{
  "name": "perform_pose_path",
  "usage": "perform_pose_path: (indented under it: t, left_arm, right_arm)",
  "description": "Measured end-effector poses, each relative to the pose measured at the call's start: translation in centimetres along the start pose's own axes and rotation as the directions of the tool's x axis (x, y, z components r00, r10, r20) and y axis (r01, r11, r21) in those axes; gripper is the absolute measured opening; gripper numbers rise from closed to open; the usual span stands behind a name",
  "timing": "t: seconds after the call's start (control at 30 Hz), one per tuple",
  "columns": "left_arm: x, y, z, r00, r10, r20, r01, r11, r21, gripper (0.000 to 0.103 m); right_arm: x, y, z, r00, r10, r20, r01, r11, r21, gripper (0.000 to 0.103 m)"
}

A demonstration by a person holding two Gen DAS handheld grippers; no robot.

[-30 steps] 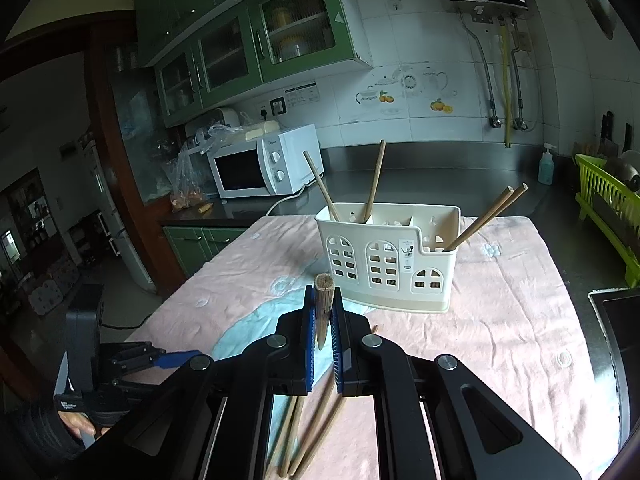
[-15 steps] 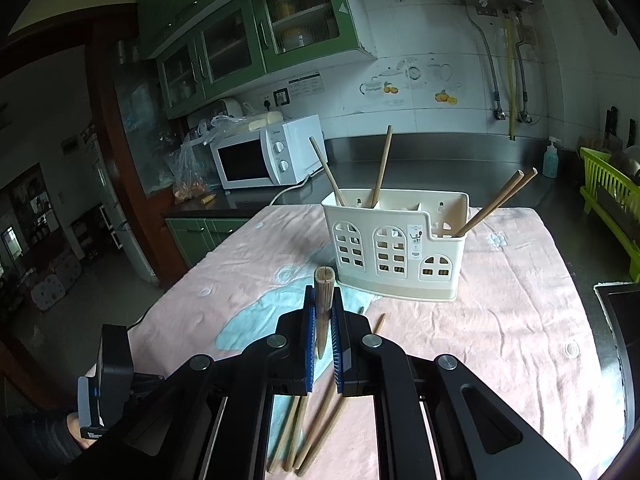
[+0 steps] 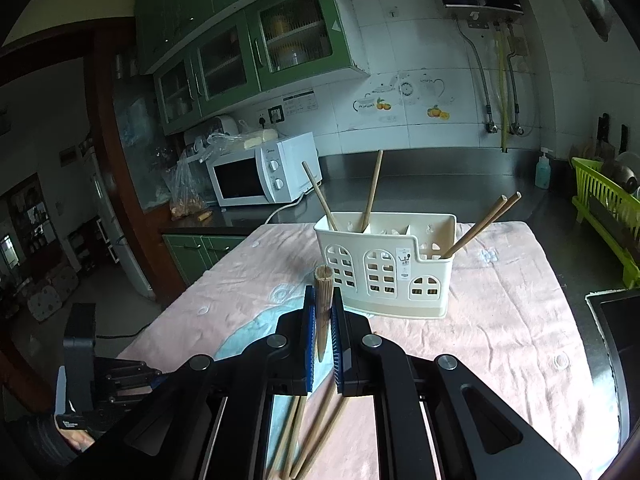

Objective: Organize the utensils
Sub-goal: 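Carry the chopstick in the right tool over the white holder while the left tool carries its own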

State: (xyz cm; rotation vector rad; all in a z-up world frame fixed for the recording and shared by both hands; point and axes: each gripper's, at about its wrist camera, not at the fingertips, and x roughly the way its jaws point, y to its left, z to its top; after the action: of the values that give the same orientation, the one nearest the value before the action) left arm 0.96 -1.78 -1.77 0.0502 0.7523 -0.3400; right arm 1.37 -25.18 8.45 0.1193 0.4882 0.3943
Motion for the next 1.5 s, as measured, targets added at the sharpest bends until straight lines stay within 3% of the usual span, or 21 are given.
perform_pose_path:
  t: [0.13,0.53,0.9,1.07,1.23,1.43,1.5]
  left_arm:
    - [-0.4,0.0,2.0,0.998,0.005,0.067,-0.005,1.000,-0.006,0.005]
    - [-0.3,1.1,5.9,0.989,-0.033,0.144,0.041,0.998,-0.055,0.005]
    - [-2.3,0.4,12.0,0.968,-0.034,0.248,0.038,0.999,-0.010,0.005]
    - [-3.9,-0.4,16.2,0.946,-0.040,0.322,0.036,0.999,0.019,0.005]
    - [-5.5,-1.4,21.1,0.907,-0.033,0.420,0.017,0.999,0.043,0.005]
    - [-5.2,-2.3,26.2,0.862,-0.007,0.506,-0.013,0.999,0.036,0.005]
    - [-4.3,-2.5,27.5,0.857,-0.009,0.515,-0.008,1.000,0.030,0.005]
  right_arm:
    - [-0.1,-0.1,0.7,1.000,-0.004,0.015,0.004,1.000,0.000,0.007]
    - [0.0,-0.6,2.6,0.999,-0.018,0.037,0.018,1.000,-0.021,0.007]
    - [-2.2,-3.1,8.6,0.994,-0.068,0.086,0.073,0.996,-0.054,0.007]
    - [-3.0,-4.3,11.7,0.989,-0.107,0.107,0.115,0.991,-0.073,0.007]
    - [-2.4,-5.3,13.9,0.980,-0.174,0.100,0.183,0.978,-0.095,0.007]
    - [0.4,-6.5,14.6,0.976,-0.211,0.054,0.216,0.969,-0.116,0.007]
    - [1.4,-7.0,14.4,0.976,-0.215,0.037,0.218,0.969,-0.118,0.007]
